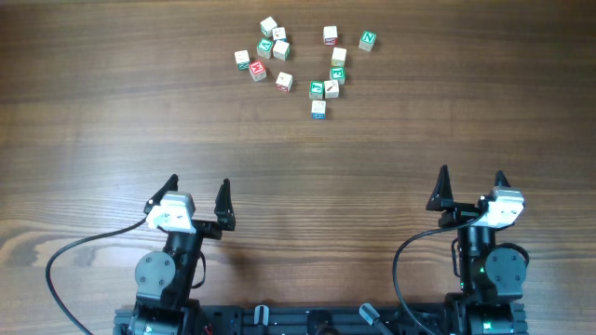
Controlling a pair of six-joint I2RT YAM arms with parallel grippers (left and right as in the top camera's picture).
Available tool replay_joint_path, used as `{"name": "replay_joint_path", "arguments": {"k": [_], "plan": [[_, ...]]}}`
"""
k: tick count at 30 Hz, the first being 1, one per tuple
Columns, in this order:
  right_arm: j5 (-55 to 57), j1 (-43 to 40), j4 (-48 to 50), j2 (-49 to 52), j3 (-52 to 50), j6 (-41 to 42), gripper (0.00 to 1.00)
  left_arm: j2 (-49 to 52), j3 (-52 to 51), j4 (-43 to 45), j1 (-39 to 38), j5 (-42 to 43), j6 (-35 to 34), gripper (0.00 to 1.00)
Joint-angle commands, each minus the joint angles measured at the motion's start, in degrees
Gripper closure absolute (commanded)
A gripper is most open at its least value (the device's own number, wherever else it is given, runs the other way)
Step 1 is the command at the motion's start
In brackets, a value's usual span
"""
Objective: Form a circle
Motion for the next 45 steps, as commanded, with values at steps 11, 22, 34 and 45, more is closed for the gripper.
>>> {"name": "replay_joint_path", "arguments": {"k": [11, 22, 34, 45], "plan": [[-0.52, 1.75, 0.33, -0.31, 0.39, -0.48, 0.0, -0.57, -0.35, 0.02, 0.42, 0.9, 1.14, 0.0], [-0.52, 1.75, 0.33, -0.31, 0.39, -0.48, 0.0, -0.57, -0.35, 0.02, 0.42, 0.9, 1.14, 0.0], [-0.52, 1.75, 0.35, -0.31, 0.39, -0.46, 0.0, -0.57, -0.35, 0.02, 0.42, 0.9, 1.14, 0.0], [-0.5, 1.75, 0.35, -0.31, 0.39, -0.48, 0.0, -0.57, -0.35, 4.33, 0.42, -1.27, 2.82, 0.0]]}}
